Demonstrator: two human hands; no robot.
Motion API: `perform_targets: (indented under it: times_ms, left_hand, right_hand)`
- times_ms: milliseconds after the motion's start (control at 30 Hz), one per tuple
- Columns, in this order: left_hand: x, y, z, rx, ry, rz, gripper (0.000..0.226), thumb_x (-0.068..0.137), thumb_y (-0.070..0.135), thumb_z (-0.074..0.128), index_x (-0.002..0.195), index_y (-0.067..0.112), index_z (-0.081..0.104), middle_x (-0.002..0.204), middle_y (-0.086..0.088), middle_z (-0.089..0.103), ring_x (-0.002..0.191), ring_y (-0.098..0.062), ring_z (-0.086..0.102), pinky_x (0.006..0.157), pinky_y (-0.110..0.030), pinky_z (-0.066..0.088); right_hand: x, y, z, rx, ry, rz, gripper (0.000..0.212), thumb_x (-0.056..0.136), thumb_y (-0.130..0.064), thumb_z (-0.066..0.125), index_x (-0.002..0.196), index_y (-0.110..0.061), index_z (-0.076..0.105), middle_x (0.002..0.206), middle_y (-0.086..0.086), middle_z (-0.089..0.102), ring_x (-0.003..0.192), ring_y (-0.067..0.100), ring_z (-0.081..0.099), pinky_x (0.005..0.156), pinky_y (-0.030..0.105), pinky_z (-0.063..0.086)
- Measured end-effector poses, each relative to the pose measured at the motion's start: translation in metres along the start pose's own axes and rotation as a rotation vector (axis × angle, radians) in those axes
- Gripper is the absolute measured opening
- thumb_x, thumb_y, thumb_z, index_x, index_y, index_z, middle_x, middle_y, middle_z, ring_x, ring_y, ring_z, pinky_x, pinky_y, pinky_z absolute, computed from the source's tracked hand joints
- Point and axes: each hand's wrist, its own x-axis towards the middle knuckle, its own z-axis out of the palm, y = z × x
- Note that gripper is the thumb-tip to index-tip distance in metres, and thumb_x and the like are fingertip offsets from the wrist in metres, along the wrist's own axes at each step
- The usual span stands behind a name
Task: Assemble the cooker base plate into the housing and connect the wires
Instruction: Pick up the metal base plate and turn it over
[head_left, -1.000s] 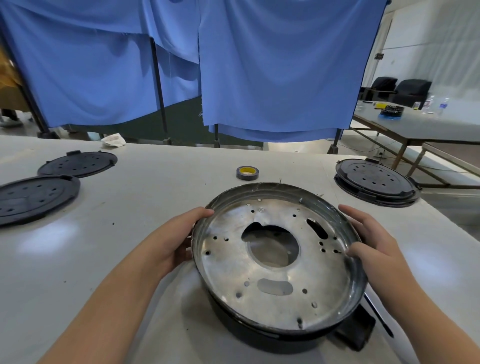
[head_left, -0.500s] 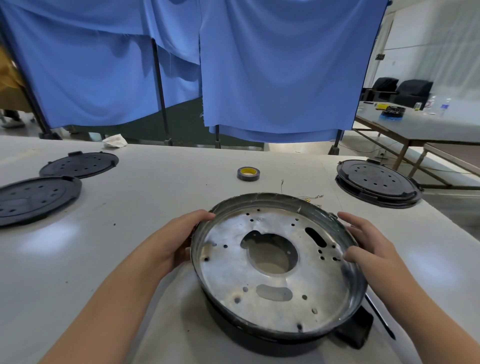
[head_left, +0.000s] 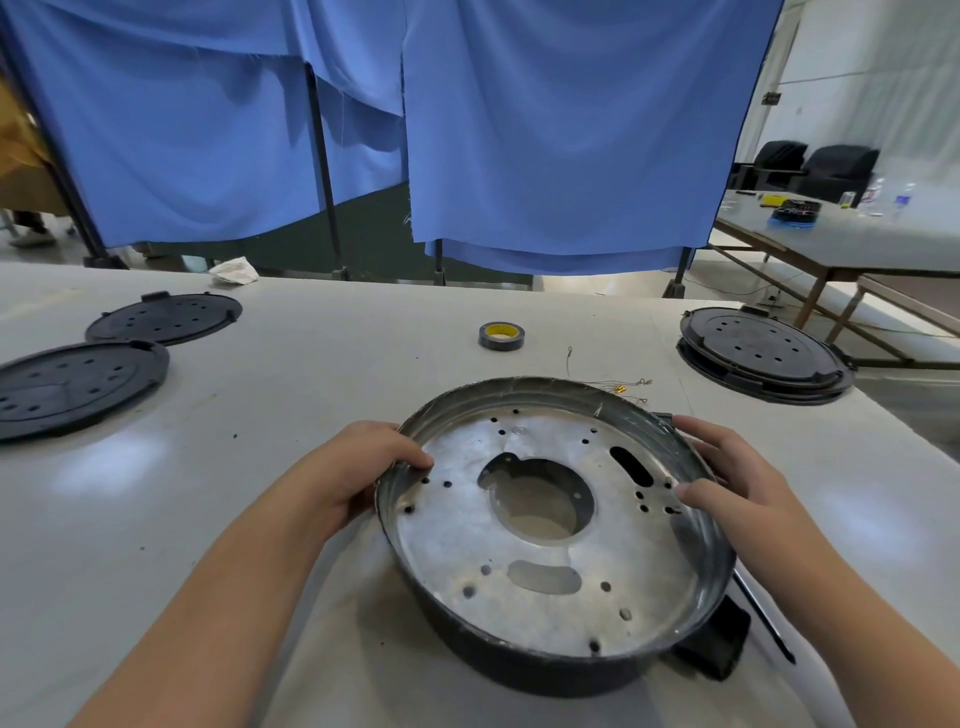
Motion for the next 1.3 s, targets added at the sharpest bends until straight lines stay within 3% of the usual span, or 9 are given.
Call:
perform_targets:
  times_ms: [200,300,433,567,667,833,1000,1167,1300]
  left_hand:
    - [0.002,0.001,0.001,0.0,0.046,0.016,0.01,0.078,-0.01,0.061,0.085,-0.006,0.065,0.068,-0.019,0.064,0.049,-0.025,0.061,0.044,-0.025,0.05]
    - [0.003,0.001,0.001,-0.009,0.064,0.008,0.008,0.078,-0.008,0.062,0.084,-0.005,0.065,0.067,-0.019,0.065,0.048,-0.025,0.062,0.044,-0.025,0.051]
    - [0.001,-0.001,0.002,-0.05,0.08,0.009,0.008,0.079,0.004,0.065,0.085,-0.001,0.068,0.072,-0.019,0.067,0.055,-0.027,0.062,0.051,-0.029,0.051]
    - [-0.002,0.0,0.004,-0.102,0.078,0.09,0.019,0.08,0.029,0.07,0.078,0.01,0.073,0.072,-0.013,0.07,0.059,-0.024,0.064,0.055,-0.029,0.051]
    - [-0.006,0.004,0.004,-0.12,0.044,0.168,0.023,0.083,0.037,0.065,0.08,0.016,0.075,0.073,-0.007,0.069,0.065,-0.021,0.064,0.064,-0.033,0.051]
    - [-0.013,0.003,0.013,-0.136,-0.09,0.26,0.04,0.093,0.039,0.052,0.061,0.027,0.071,0.062,0.004,0.067,0.055,-0.012,0.064,0.052,-0.023,0.051]
    - [-0.015,0.003,0.013,-0.161,-0.122,0.252,0.033,0.093,0.044,0.05,0.085,0.022,0.072,0.078,-0.003,0.071,0.069,-0.019,0.068,0.068,-0.033,0.052]
    - [-0.013,0.001,0.015,-0.13,-0.12,0.277,0.037,0.094,0.042,0.049,0.074,0.025,0.074,0.075,-0.001,0.072,0.067,-0.016,0.069,0.064,-0.031,0.052]
    - [-0.012,0.001,0.014,-0.095,-0.116,0.268,0.036,0.094,0.042,0.051,0.073,0.026,0.076,0.077,-0.001,0.073,0.069,-0.016,0.07,0.067,-0.032,0.051]
  right_hand:
    - [0.0,0.0,0.003,-0.025,0.021,-0.008,0.053,0.086,0.002,0.055,0.126,-0.033,0.055,0.123,-0.008,0.061,0.116,0.015,0.056,0.1,0.044,0.045]
    - [0.001,0.0,0.004,-0.019,0.028,-0.021,0.052,0.086,0.001,0.055,0.126,-0.032,0.055,0.122,-0.006,0.061,0.115,0.016,0.057,0.1,0.044,0.045]
    - [0.0,0.001,0.007,-0.022,0.019,-0.061,0.045,0.089,-0.007,0.055,0.127,-0.031,0.055,0.121,-0.01,0.062,0.11,0.009,0.059,0.096,0.037,0.047]
    - [-0.001,0.001,0.009,-0.082,0.041,-0.16,0.025,0.096,-0.019,0.05,0.115,-0.03,0.063,0.113,-0.016,0.064,0.1,-0.01,0.056,0.078,0.01,0.043]
    - [-0.002,0.0,0.011,-0.045,0.036,-0.188,0.027,0.101,-0.022,0.042,0.104,-0.02,0.069,0.11,-0.007,0.065,0.096,-0.01,0.057,0.068,-0.001,0.04]
    - [-0.003,-0.001,0.014,-0.016,0.045,-0.168,0.039,0.103,-0.031,0.033,0.101,-0.018,0.07,0.113,-0.001,0.062,0.104,0.0,0.055,0.067,0.001,0.041]
    - [-0.005,-0.002,0.013,-0.021,0.04,-0.164,0.041,0.103,-0.035,0.032,0.103,-0.017,0.069,0.114,-0.001,0.062,0.108,0.004,0.054,0.066,-0.002,0.039]
    - [-0.004,0.0,0.007,-0.055,0.016,-0.163,0.022,0.098,-0.028,0.047,0.106,-0.023,0.067,0.108,-0.006,0.065,0.101,0.004,0.06,0.076,0.012,0.046]
    - [-0.003,0.003,0.003,-0.108,-0.019,-0.117,0.021,0.092,-0.021,0.059,0.111,-0.028,0.064,0.113,-0.006,0.064,0.108,0.013,0.06,0.098,0.042,0.047]
